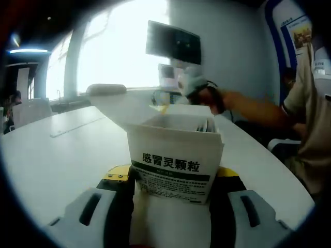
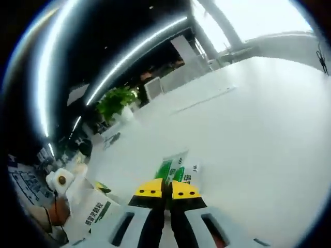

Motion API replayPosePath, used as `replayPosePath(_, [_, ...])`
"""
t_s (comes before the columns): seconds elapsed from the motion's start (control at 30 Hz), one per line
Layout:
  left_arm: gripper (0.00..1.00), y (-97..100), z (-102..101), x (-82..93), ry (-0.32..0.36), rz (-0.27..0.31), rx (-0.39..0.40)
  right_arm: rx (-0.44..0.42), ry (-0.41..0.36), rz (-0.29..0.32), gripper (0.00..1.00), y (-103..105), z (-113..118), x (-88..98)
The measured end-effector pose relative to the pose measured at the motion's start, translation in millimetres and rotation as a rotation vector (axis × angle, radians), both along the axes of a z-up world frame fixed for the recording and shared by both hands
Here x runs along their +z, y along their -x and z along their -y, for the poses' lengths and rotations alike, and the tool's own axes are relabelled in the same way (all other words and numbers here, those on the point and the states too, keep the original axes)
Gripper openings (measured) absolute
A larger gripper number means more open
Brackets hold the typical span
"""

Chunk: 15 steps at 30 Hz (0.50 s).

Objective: Take out ganmaoling bag from box put it on table

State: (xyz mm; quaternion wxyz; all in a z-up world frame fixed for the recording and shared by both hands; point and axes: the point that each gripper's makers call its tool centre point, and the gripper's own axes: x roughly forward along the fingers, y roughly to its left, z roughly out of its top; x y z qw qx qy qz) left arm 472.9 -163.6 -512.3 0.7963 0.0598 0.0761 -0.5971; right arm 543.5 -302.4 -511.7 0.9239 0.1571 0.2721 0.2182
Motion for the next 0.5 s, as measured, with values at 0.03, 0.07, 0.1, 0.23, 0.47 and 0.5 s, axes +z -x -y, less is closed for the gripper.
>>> replayPosePath(0.03, [0.5,0.0,0.0,0.0,0.0,0.0,0.0,0.003,0.05,0.017,0.06,0.3,1.8,-0.5])
replayPosePath(0.07, [0.5,-0.1,0.0,0.0,0.0,0.0,0.0,-0.005,0.095,0.039,0.08,-0.5,4.6,0.3])
replayPosePath(0.1, [0.5,-0.1,0.0,0.0,0.0,0.0,0.0,-0.003,0.141,0.057,0.09,-0.3,6.9,1.5])
replayPosePath(0.23, [0.5,-0.4,0.0,0.0,0.0,0.0,0.0,-0.009,0.179,0.078,0.11,1.4,11.0,7.6])
replayPosePath(0.47, [0.5,-0.5,0.2,0.1,0.0,0.0,0.0,-0.035,0.211,0.136,0.1,4.6,23.1,22.8])
replayPosePath(0.5, [0.5,-0.5,0.2,0.1,0.0,0.0,0.0,-0.036,0.215,0.142,0.08,5.3,24.0,24.0])
